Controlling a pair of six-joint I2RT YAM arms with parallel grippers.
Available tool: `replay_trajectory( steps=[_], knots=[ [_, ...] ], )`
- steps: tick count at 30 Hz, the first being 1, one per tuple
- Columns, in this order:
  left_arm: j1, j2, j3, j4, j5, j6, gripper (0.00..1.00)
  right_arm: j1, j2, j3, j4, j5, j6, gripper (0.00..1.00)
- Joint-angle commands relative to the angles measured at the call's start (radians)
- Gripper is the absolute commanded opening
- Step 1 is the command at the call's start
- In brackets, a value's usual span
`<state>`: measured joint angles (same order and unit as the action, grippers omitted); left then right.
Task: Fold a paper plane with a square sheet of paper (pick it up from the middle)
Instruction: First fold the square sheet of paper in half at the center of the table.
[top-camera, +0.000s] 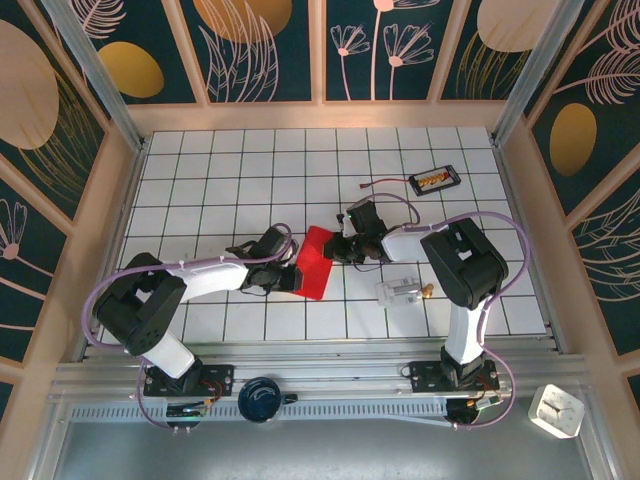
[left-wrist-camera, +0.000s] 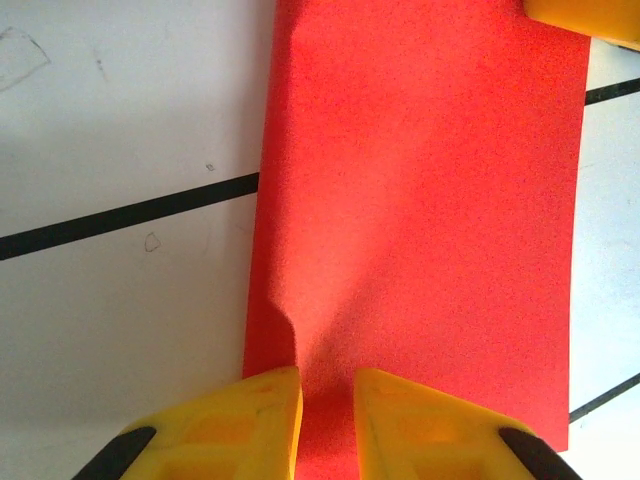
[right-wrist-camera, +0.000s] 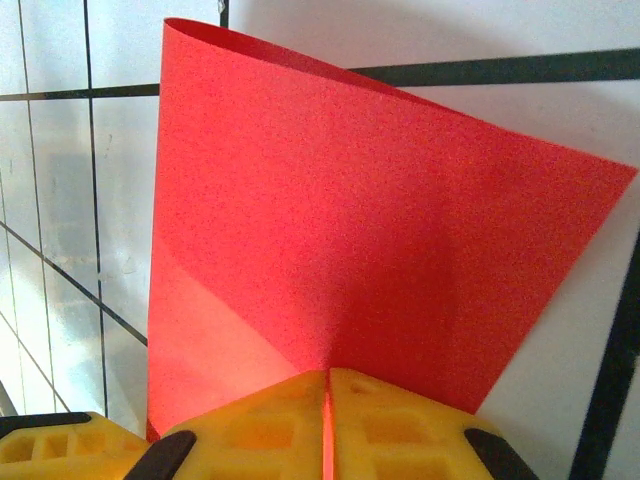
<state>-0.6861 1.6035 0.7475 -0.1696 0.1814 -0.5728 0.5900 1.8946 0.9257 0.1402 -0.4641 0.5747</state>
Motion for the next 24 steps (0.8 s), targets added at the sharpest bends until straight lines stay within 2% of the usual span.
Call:
replay_trajectory(
  steps=[1,14,17,22,24],
  knots=[
    [0.007,-0.012,-0.033,-0.086,-0.030,0.032,0.21,-0.012,0.100,-0.047,-0.113,0.140,-0.041,0.10],
    [0.008,-0.097,-0.026,-0.169,-0.013,0.043,0.21,-0.019,0.099,-0.049,-0.119,0.142,-0.048,0.07],
    [0.011,-0.123,-0.004,-0.122,0.047,0.033,0.21,-0.019,0.098,-0.048,-0.118,0.141,-0.049,0.07],
    [0.011,-0.122,-0.010,0.071,0.221,-0.035,0.21,-0.019,0.098,-0.050,-0.116,0.140,-0.047,0.07],
    [0.012,-0.085,0.003,0.080,0.225,-0.038,0.21,-0.018,0.097,-0.049,-0.116,0.141,-0.047,0.07]
  ],
)
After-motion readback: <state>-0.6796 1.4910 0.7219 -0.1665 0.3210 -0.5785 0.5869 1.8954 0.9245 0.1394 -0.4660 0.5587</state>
